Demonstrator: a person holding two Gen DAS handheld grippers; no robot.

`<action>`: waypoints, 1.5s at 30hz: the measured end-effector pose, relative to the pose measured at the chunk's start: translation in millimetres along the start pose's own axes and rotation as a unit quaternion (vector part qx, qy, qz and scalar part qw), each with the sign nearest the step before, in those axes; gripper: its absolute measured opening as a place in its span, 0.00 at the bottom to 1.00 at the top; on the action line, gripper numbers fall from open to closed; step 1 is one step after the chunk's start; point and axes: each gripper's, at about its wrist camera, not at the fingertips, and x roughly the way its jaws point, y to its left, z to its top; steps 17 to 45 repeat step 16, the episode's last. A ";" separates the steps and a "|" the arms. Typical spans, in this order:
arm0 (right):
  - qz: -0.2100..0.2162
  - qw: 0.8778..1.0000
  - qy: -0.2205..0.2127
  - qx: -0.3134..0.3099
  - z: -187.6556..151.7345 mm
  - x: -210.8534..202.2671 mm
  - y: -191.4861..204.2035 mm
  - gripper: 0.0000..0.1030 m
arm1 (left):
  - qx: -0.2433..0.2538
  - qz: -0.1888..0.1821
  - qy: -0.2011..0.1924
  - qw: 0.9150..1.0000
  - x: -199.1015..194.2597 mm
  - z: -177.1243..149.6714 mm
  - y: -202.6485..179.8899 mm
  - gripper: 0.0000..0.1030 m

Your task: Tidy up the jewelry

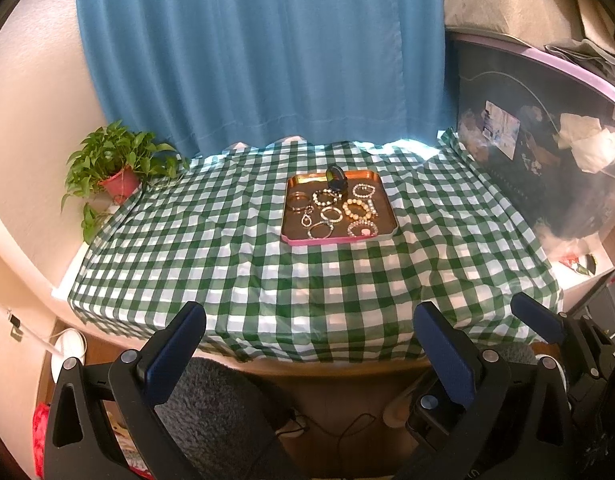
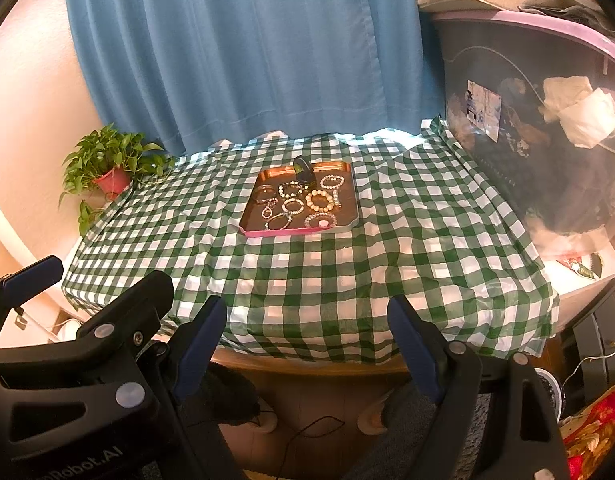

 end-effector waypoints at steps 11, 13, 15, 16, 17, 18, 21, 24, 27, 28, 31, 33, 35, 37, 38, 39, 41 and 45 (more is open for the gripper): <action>0.002 1.000 0.000 0.001 0.9 0.0 -1.2 0.79 | 0.001 0.000 0.000 1.000 -0.3 1.6 -1.5 1.00; 0.001 1.000 0.001 0.000 0.9 0.1 -1.1 0.79 | 0.000 0.000 0.001 1.000 0.4 0.3 -1.0 1.00; 0.001 1.000 0.001 0.000 0.6 0.1 -0.7 0.79 | -0.001 0.001 -0.002 1.000 -0.5 0.3 -0.9 1.00; 0.001 1.000 0.000 -0.001 1.0 -0.2 -0.7 0.79 | 0.002 -0.001 0.000 1.000 0.0 2.6 -1.2 1.00; 0.001 1.000 0.000 -0.001 1.0 -0.2 -0.7 0.79 | 0.002 -0.001 0.000 1.000 0.0 2.6 -1.2 1.00; 0.001 1.000 0.000 -0.001 1.0 -0.2 -0.7 0.79 | 0.002 -0.001 0.000 1.000 0.0 2.6 -1.2 1.00; 0.001 1.000 0.000 -0.001 1.0 -0.2 -0.7 0.79 | 0.002 -0.001 0.000 1.000 0.0 2.6 -1.2 1.00; 0.001 1.000 0.000 -0.001 1.0 -0.2 -0.7 0.79 | 0.002 -0.001 0.000 1.000 0.0 2.6 -1.2 1.00; 0.001 1.000 0.000 -0.001 1.0 -0.2 -0.7 0.79 | 0.002 -0.001 0.000 1.000 0.0 2.6 -1.2 1.00; 0.001 1.000 0.000 -0.001 1.0 -0.2 -0.7 0.79 | 0.002 -0.001 0.000 1.000 0.0 2.6 -1.2 1.00; 0.001 1.000 0.000 -0.001 1.0 -0.2 -0.7 0.79 | 0.002 -0.001 0.000 1.000 0.0 2.6 -1.2 1.00; 0.001 1.000 0.000 -0.001 1.0 -0.2 -0.7 0.79 | 0.002 -0.001 0.000 1.000 0.0 2.6 -1.2 1.00; 0.001 1.000 0.000 -0.001 1.0 -0.2 -0.7 0.79 | 0.002 -0.001 0.000 1.000 0.0 2.6 -1.2 1.00; 0.001 1.000 0.000 -0.001 1.0 -0.2 -0.7 0.79 | 0.002 -0.001 0.000 1.000 0.0 2.6 -1.2 1.00; 0.001 1.000 0.000 -0.001 1.0 -0.2 -0.7 0.79 | 0.002 -0.001 0.000 1.000 0.0 2.6 -1.2 1.00; 0.001 1.000 0.000 -0.001 1.0 -0.2 -0.7 0.79 | 0.002 -0.001 0.000 1.000 0.0 2.6 -1.2 1.00; 0.001 1.000 0.000 -0.001 1.0 -0.2 -0.7 0.79 | 0.002 -0.001 0.000 1.000 0.0 2.6 -1.2 1.00; 0.001 1.000 0.000 -0.001 1.0 -0.2 -0.7 0.79 | 0.002 -0.001 0.000 1.000 0.0 2.6 -1.2 1.00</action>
